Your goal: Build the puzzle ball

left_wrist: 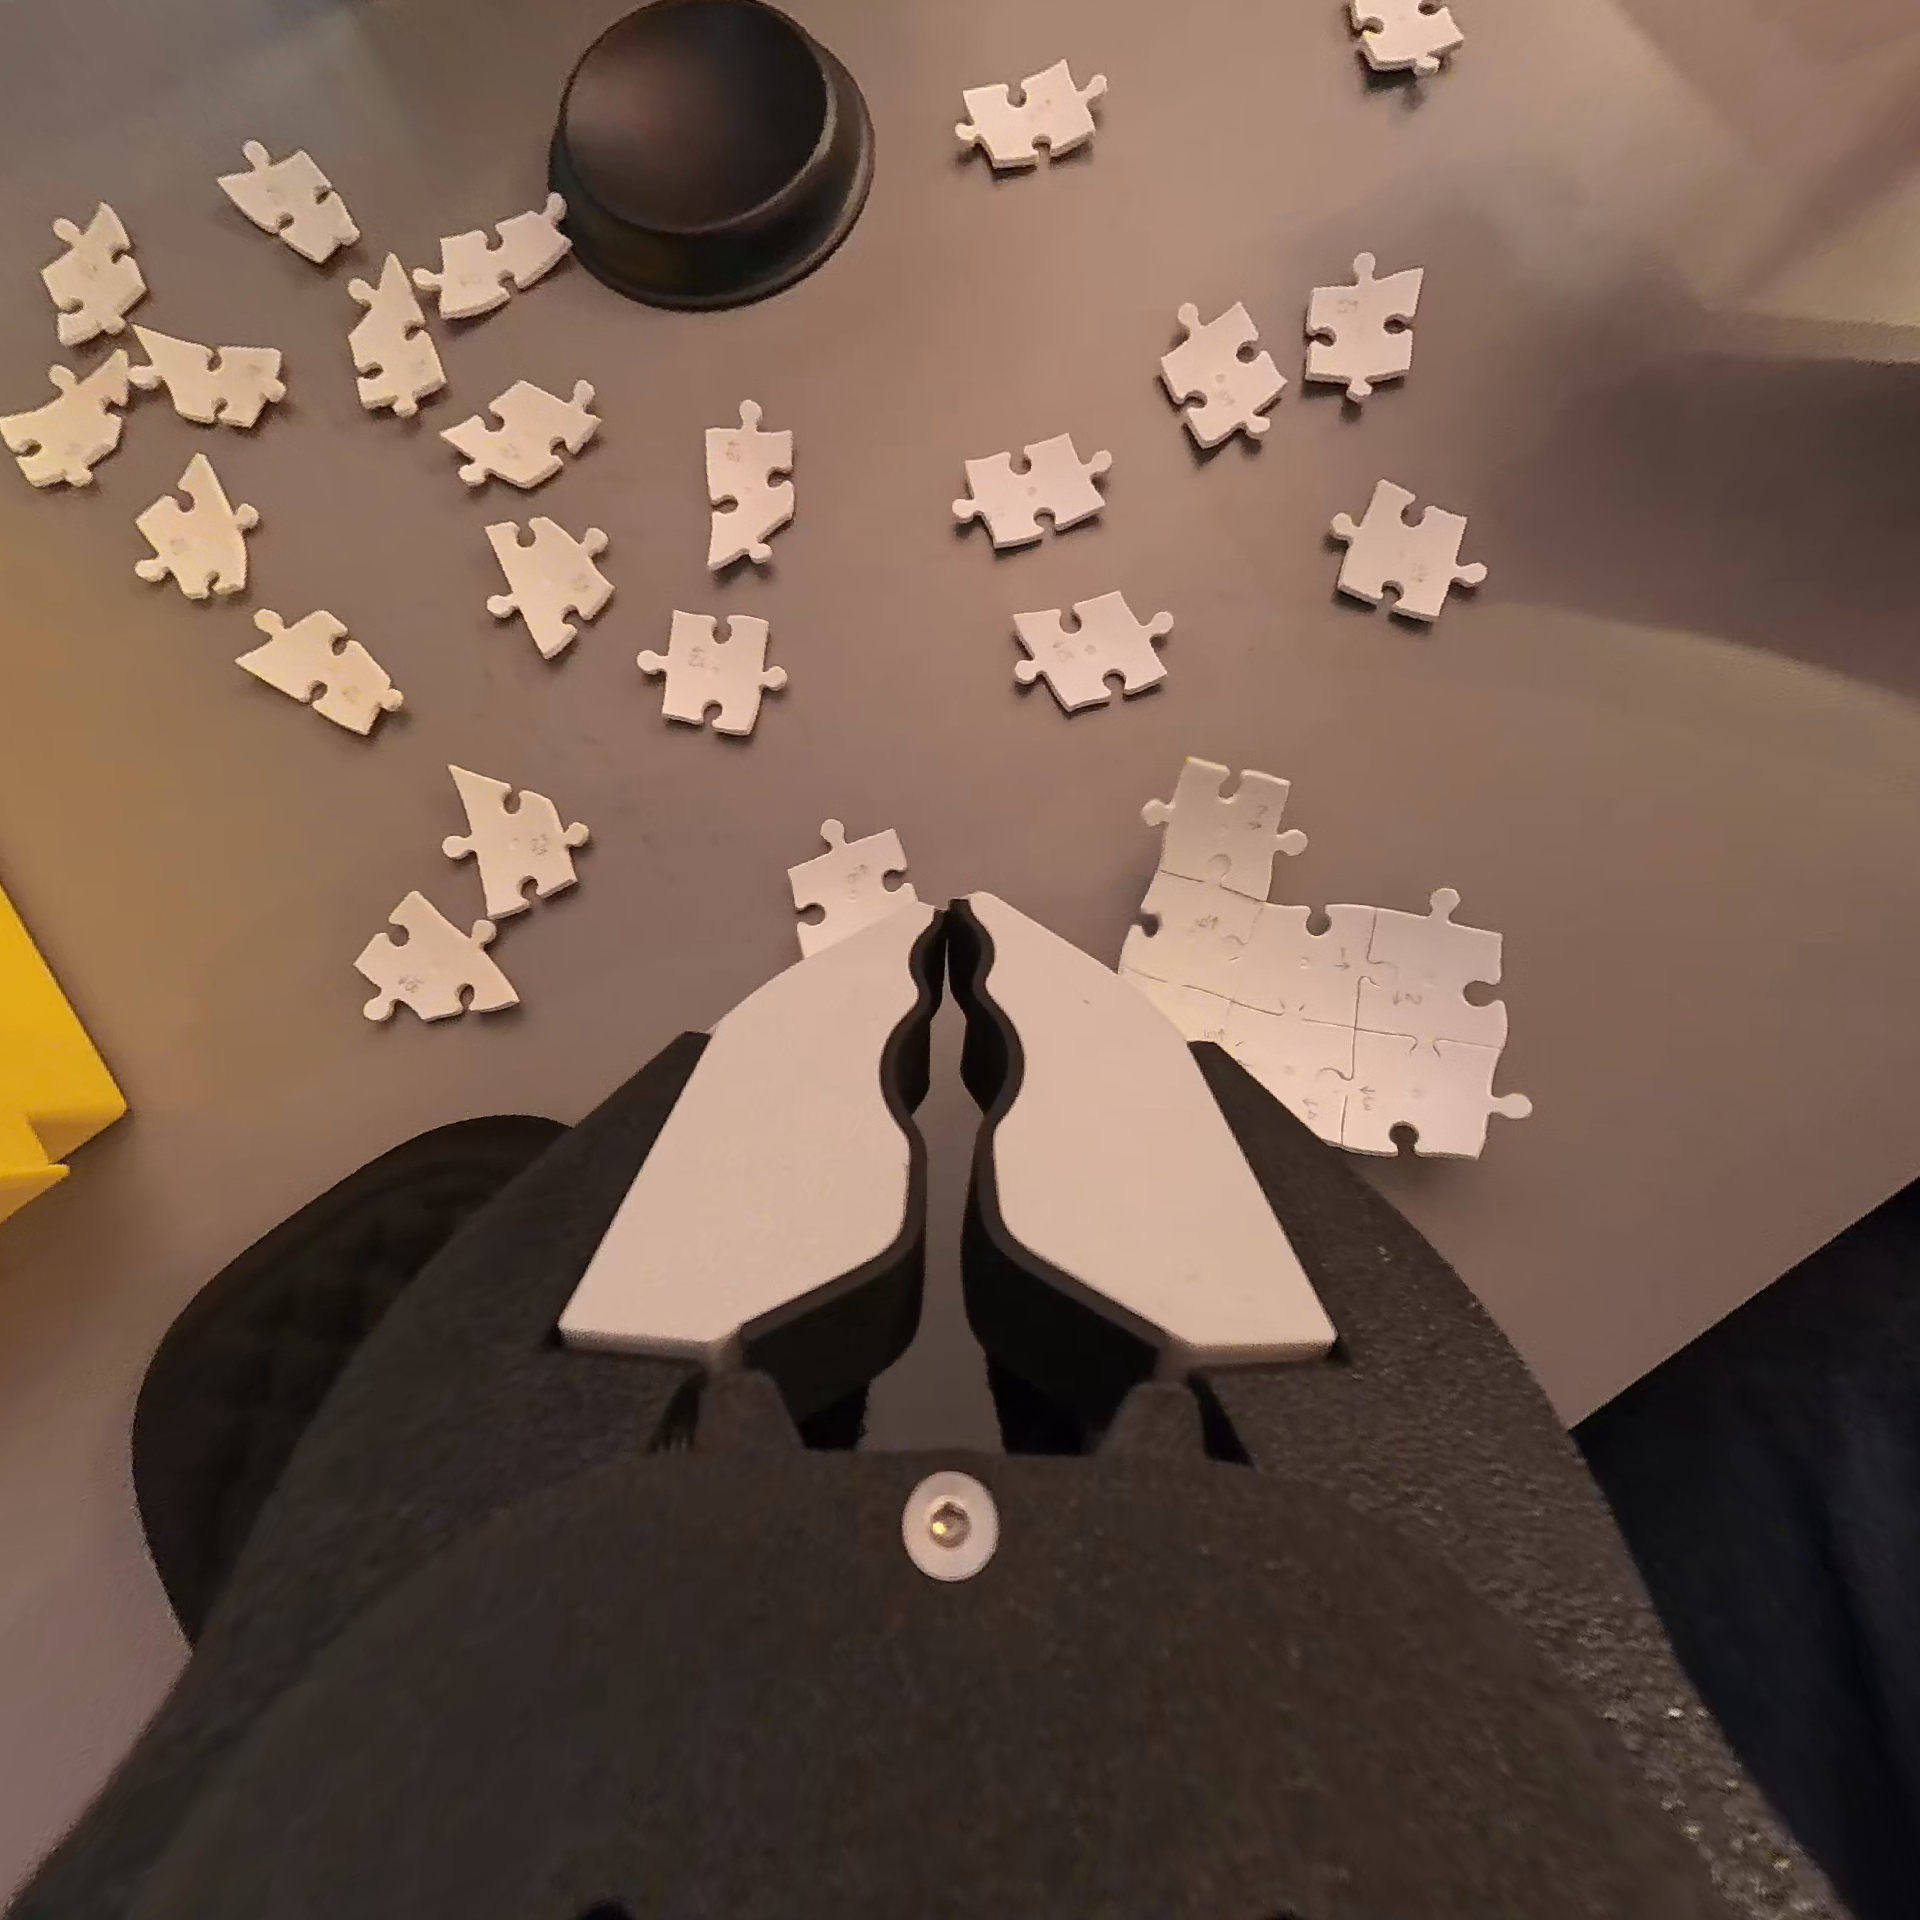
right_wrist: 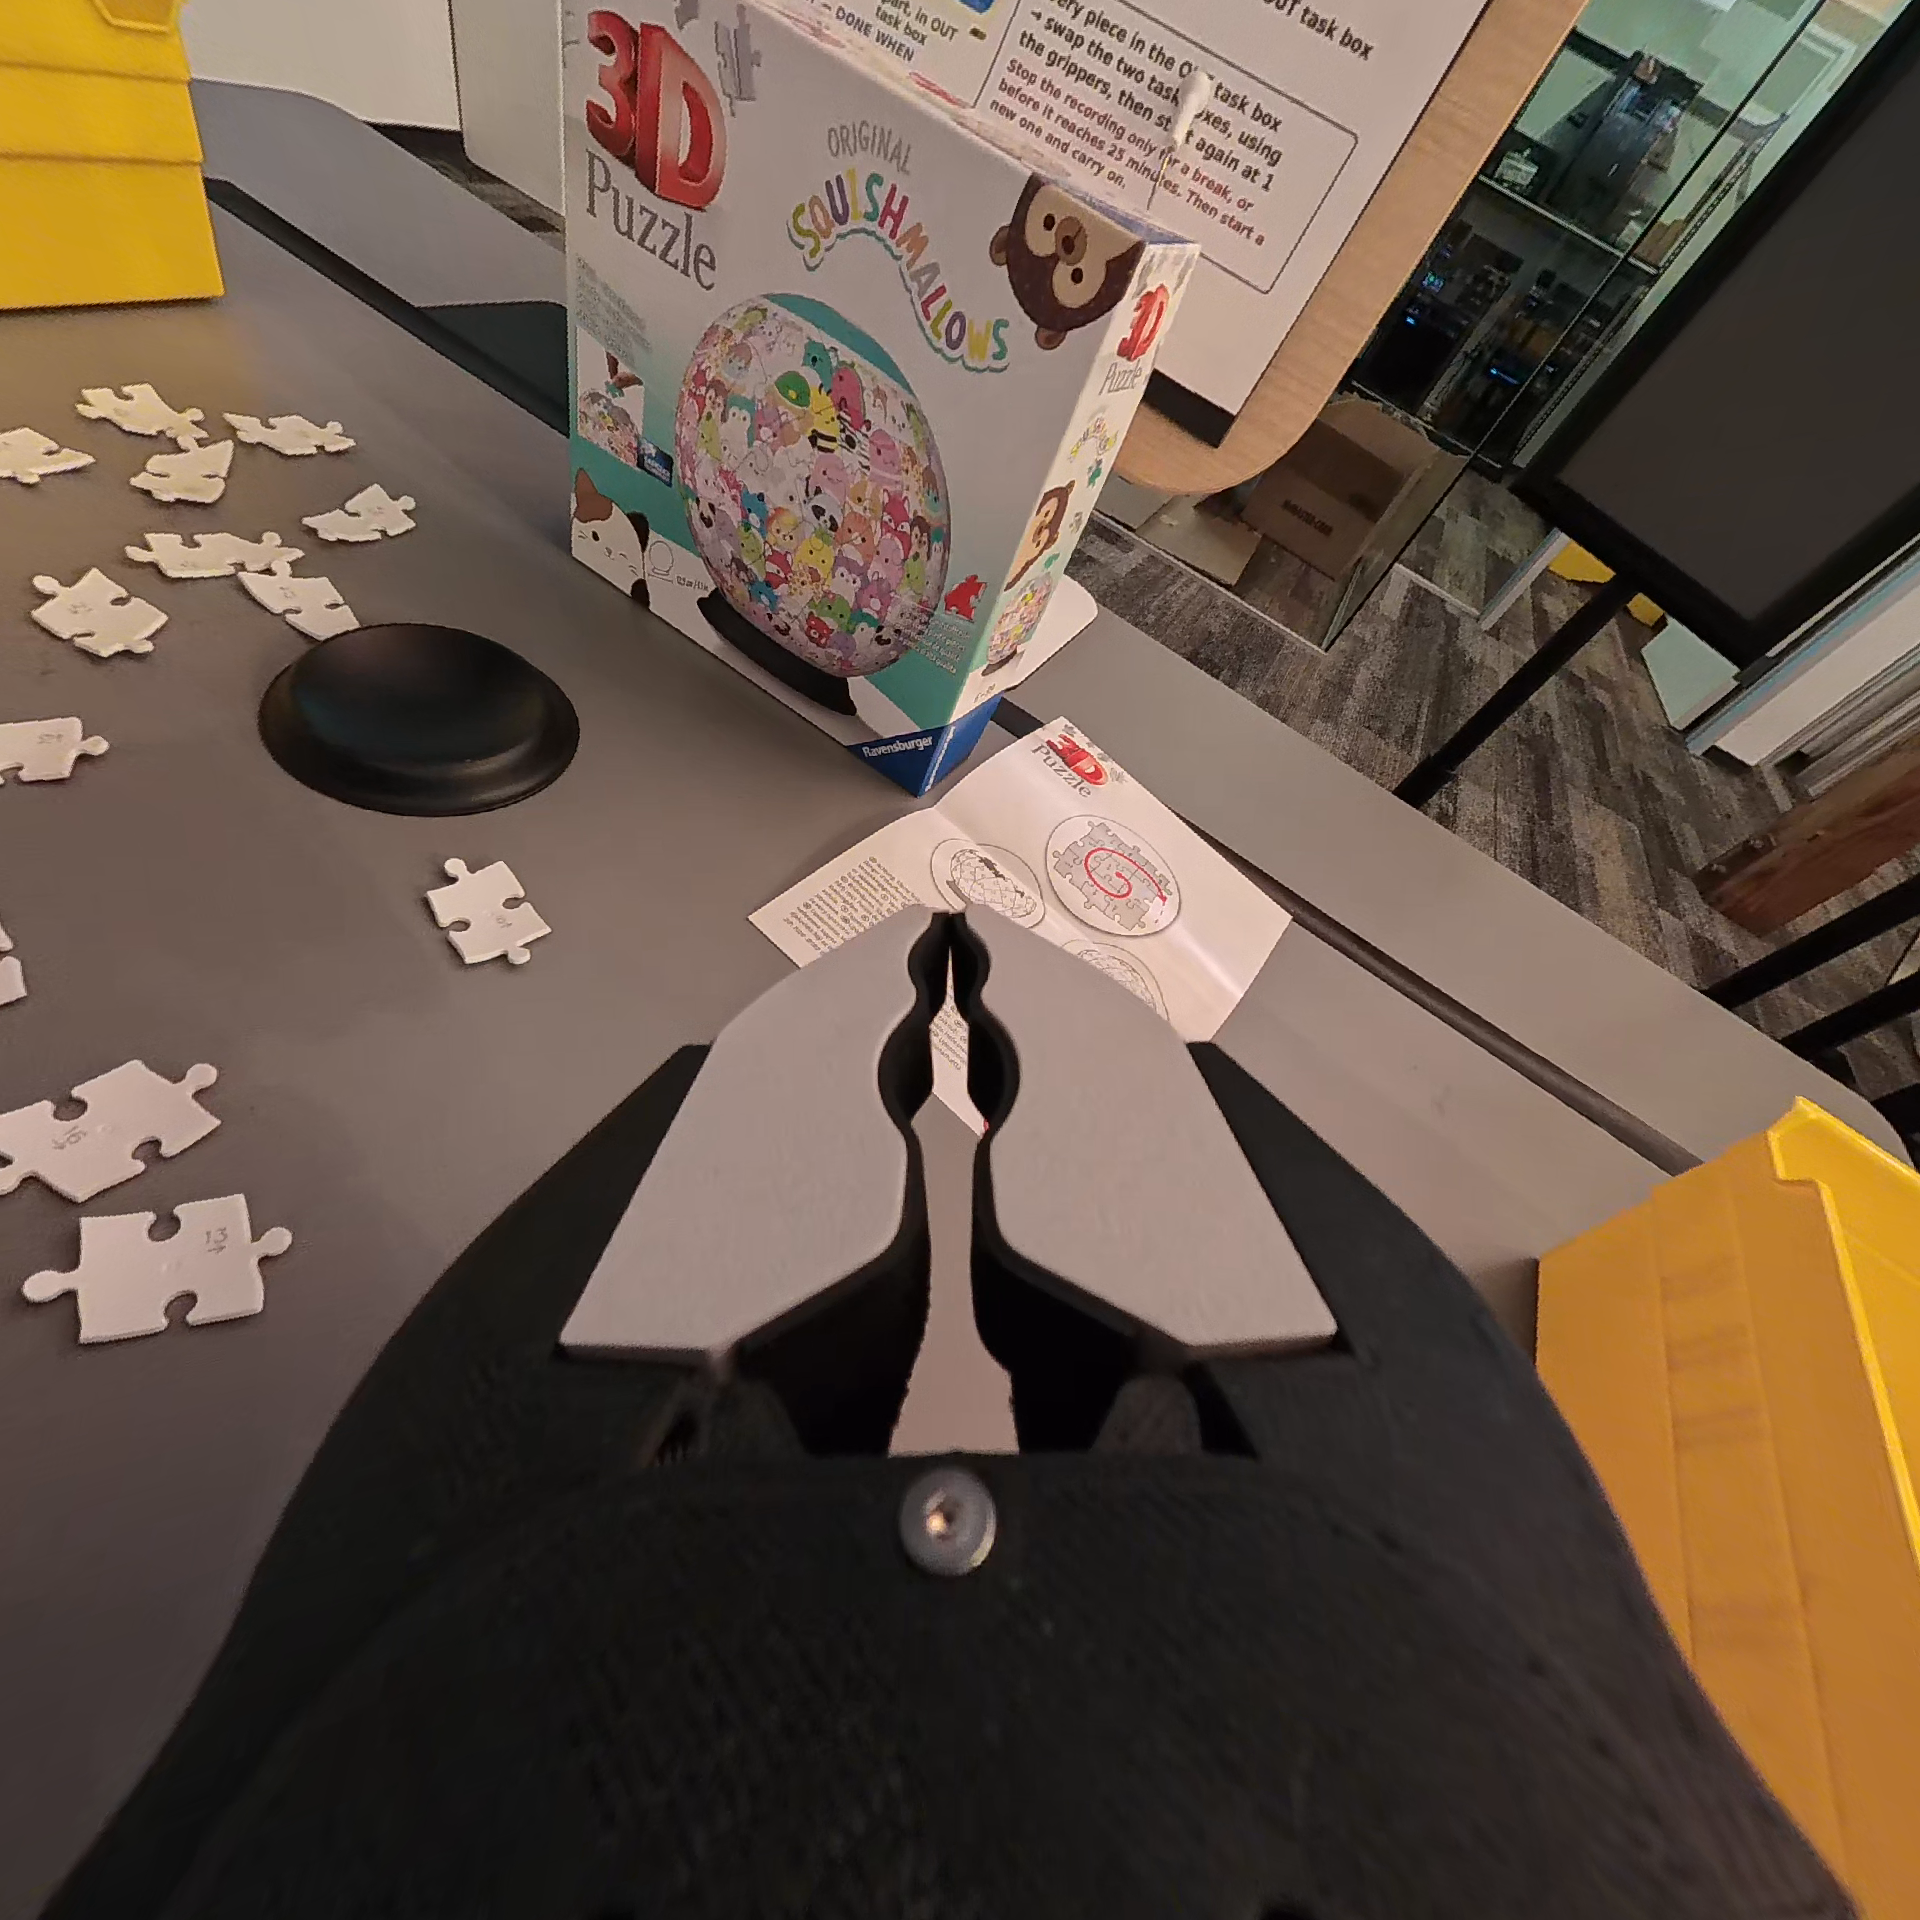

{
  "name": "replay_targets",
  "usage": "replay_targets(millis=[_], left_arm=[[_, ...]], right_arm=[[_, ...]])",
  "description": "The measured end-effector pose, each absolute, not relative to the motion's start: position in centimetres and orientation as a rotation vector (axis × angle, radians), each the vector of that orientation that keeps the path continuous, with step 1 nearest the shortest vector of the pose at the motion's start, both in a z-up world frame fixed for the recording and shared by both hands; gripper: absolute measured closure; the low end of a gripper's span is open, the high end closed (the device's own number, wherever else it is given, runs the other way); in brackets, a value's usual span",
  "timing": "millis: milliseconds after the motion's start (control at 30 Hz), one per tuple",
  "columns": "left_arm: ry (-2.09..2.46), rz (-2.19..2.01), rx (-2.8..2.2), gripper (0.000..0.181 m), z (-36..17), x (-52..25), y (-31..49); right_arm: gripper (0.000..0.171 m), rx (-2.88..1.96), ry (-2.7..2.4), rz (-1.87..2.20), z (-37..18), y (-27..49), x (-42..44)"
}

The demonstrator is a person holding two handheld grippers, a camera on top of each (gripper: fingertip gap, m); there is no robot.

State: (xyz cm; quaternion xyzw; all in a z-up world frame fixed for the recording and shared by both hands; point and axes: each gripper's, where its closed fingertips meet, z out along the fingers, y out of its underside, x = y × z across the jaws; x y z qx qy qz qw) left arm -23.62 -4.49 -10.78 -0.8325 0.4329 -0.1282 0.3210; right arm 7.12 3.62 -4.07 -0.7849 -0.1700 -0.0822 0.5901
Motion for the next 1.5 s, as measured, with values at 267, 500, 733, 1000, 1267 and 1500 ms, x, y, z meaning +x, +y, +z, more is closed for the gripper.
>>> replay_targets(millis=[267, 500, 733, 1000, 1267, 1500], left_arm=[[1.134, -0.331, -2.192, 0.181, -10.9, -23.9, -4.3], [1.125, -0.337, -2.195, 0.181, -11.0, -24.1, -4.2], [1.123, -0.331, -2.199, 0.181, -11.0, -24.2, -4.1], [1.124, -0.319, -2.205, 0.181, -11.0, -24.2, -4.0], [1.137, -0.249, -2.185, 0.181, -9.4, -23.4, -3.8], [1.142, -0.209, -2.165, 0.181, -8.3, -22.6, -3.8]], right_arm=[[0.170, -1.833, -0.399, -0.191, -4.2, 3.7, 7.2], [0.170, -1.843, -0.404, -0.187, -4.6, 3.8, 7.1], [0.170, -1.836, -0.404, -0.182, -4.4, 3.8, 7.1], [0.170, -1.789, -0.371, -0.204, -3.3, 3.6, 7.5], [0.164, -1.694, -0.221, -0.249, -1.2, 3.1, 10.3], [0.170, -1.741, -0.066, -0.321, -2.3, 3.7, 13.7]])
